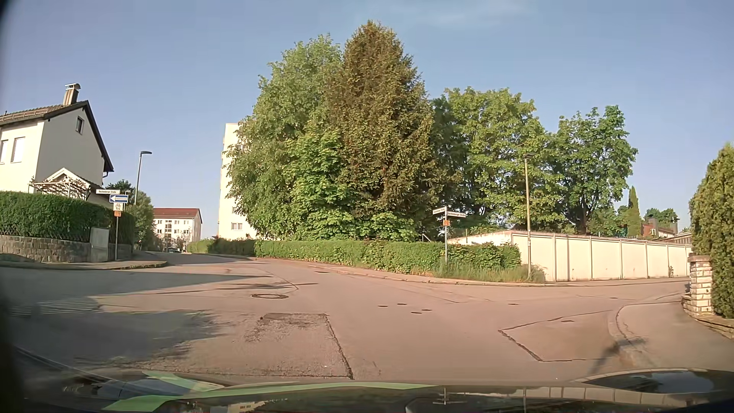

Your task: Follow the waypoints while adhering to traffic rules and regulations

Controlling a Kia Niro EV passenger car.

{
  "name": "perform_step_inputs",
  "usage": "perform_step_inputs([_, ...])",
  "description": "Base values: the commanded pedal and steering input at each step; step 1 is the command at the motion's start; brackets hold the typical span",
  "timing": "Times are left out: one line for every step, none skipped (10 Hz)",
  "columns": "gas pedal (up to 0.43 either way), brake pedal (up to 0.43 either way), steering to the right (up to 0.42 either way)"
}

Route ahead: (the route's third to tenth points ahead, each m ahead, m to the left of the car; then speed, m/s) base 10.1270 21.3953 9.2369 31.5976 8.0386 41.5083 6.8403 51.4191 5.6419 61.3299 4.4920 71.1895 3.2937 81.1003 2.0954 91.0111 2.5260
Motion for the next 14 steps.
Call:
perform_step_inputs([0.110,0.000,-0.068])
perform_step_inputs([0.110,0.000,-0.068])
perform_step_inputs([0.118,0.000,-0.067])
perform_step_inputs([0.118,0.000,-0.067])
perform_step_inputs([0.118,0.000,-0.069])
perform_step_inputs([0.118,0.000,-0.069])
perform_step_inputs([0.098,0.000,-0.068])
perform_step_inputs([0.047,0.000,-0.068])
perform_step_inputs([0.028,0.000,-0.069])
perform_step_inputs([0.028,0.000,-0.074])
perform_step_inputs([0.028,0.000,-0.079])
perform_step_inputs([0.028,0.000,-0.095])
perform_step_inputs([0.039,0.000,-0.114])
perform_step_inputs([0.039,0.000,-0.126])
